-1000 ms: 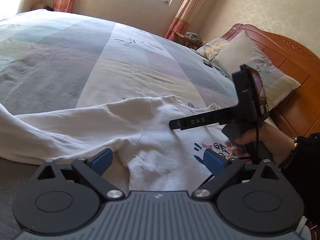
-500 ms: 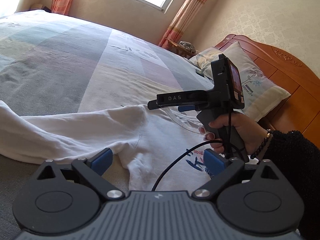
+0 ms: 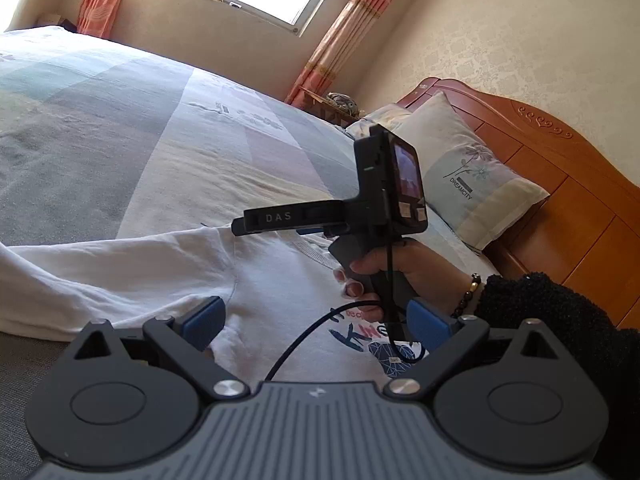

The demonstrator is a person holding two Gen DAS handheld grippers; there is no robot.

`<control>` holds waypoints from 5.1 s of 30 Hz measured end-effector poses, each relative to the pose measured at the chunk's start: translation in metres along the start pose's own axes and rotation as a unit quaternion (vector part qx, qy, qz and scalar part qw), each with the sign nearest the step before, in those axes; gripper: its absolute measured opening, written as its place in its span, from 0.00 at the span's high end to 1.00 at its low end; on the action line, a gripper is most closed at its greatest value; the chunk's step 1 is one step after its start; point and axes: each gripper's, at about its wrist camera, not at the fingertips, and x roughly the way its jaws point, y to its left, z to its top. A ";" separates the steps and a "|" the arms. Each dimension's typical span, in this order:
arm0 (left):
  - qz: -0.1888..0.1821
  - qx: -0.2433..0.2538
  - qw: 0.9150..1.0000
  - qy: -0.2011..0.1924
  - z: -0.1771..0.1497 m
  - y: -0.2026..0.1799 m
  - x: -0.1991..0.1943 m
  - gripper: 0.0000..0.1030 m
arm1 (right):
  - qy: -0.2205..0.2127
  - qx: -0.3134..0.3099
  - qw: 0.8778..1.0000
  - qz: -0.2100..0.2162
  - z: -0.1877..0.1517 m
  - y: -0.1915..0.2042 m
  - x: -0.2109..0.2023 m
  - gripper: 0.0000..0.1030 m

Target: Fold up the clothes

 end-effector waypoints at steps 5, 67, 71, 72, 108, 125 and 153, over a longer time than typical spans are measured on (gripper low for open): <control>-0.013 0.006 1.000 0.002 -0.002 -0.007 0.004 0.04 | -0.026 0.002 0.998 -0.050 -0.031 -0.054 -0.074 0.00; 0.101 0.089 0.984 0.115 -0.042 -0.031 0.072 0.04 | 0.072 0.183 0.979 -0.058 -0.124 -0.186 -0.128 0.00; 0.106 0.087 0.985 0.109 -0.041 -0.030 0.074 0.04 | 0.012 0.178 0.980 -0.087 -0.115 -0.182 -0.110 0.00; 0.108 0.084 0.985 0.106 -0.041 -0.029 0.074 0.04 | 0.001 0.181 0.979 -0.096 -0.112 -0.181 -0.106 0.00; 0.120 0.192 0.967 0.114 -0.078 -0.101 0.129 0.04 | -0.086 0.406 0.878 -0.239 -0.326 -0.440 -0.334 0.00; 0.125 0.205 0.965 0.109 -0.081 -0.106 0.134 0.03 | -0.181 0.426 0.865 -0.196 -0.327 -0.451 -0.367 0.00; 0.079 0.228 0.964 0.111 -0.094 -0.126 0.135 0.03 | -0.255 0.485 0.833 -0.074 -0.359 -0.428 -0.375 0.00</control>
